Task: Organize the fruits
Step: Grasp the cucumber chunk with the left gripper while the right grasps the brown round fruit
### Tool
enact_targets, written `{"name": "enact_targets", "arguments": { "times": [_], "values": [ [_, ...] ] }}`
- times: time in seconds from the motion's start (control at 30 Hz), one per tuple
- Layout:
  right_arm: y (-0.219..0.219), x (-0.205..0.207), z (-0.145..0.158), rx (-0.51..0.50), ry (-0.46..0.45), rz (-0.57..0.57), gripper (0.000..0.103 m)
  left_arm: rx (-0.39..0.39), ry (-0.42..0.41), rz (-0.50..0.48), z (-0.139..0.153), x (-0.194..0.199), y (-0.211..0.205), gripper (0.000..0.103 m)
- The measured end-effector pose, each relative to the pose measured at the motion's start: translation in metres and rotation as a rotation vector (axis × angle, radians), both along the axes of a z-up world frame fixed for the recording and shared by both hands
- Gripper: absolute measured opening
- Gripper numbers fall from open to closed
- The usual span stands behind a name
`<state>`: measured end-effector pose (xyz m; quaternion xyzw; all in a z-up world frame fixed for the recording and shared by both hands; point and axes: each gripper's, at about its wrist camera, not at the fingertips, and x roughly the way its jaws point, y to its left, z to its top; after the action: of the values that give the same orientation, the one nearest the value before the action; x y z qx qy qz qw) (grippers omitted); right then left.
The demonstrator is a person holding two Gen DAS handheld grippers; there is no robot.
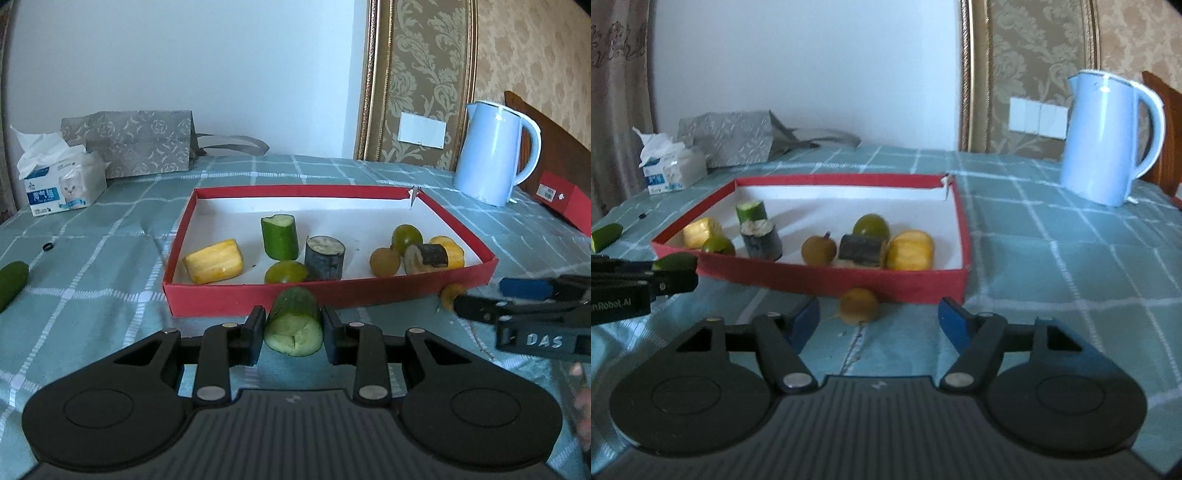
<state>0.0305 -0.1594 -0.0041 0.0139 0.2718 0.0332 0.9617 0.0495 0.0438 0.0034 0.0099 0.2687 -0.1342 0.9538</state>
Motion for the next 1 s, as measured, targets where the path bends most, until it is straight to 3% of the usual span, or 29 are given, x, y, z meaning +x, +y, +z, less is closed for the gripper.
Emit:
{"name": "enact_targets", "arguments": {
  "times": [0.1, 0.2, 0.43, 0.5, 0.67, 0.8, 1.0],
  "values": [
    [0.003, 0.007, -0.002, 0.024, 0.024, 0.012, 0.068, -0.005, 0.002, -0.007, 0.001, -0.001, 0.001, 0.031],
    [0.008, 0.012, -0.003, 0.012, 0.03, 0.016, 0.059, -0.008, 0.0, -0.011, 0.001, -0.002, 0.001, 0.031],
    [0.017, 0.022, -0.007, -0.017, 0.052, 0.028, 0.054, -0.027, 0.007, -0.014, 0.001, 0.0, 0.004, 0.031],
    [0.02, 0.024, -0.008, -0.027, 0.052, 0.031, 0.046, -0.027, 0.009, -0.015, 0.001, 0.0, 0.004, 0.031],
    [0.022, 0.027, -0.009, -0.028, 0.052, 0.036, 0.045, -0.029, 0.014, -0.01, 0.001, 0.001, 0.004, 0.031],
    [0.02, 0.025, -0.009, -0.029, 0.046, 0.031, 0.025, -0.025, 0.019, -0.004, 0.0, 0.001, 0.003, 0.031],
    [0.022, 0.018, -0.007, -0.056, 0.018, 0.027, 0.025, -0.017, 0.015, 0.007, 0.0, 0.001, 0.003, 0.031]
  ]
}}
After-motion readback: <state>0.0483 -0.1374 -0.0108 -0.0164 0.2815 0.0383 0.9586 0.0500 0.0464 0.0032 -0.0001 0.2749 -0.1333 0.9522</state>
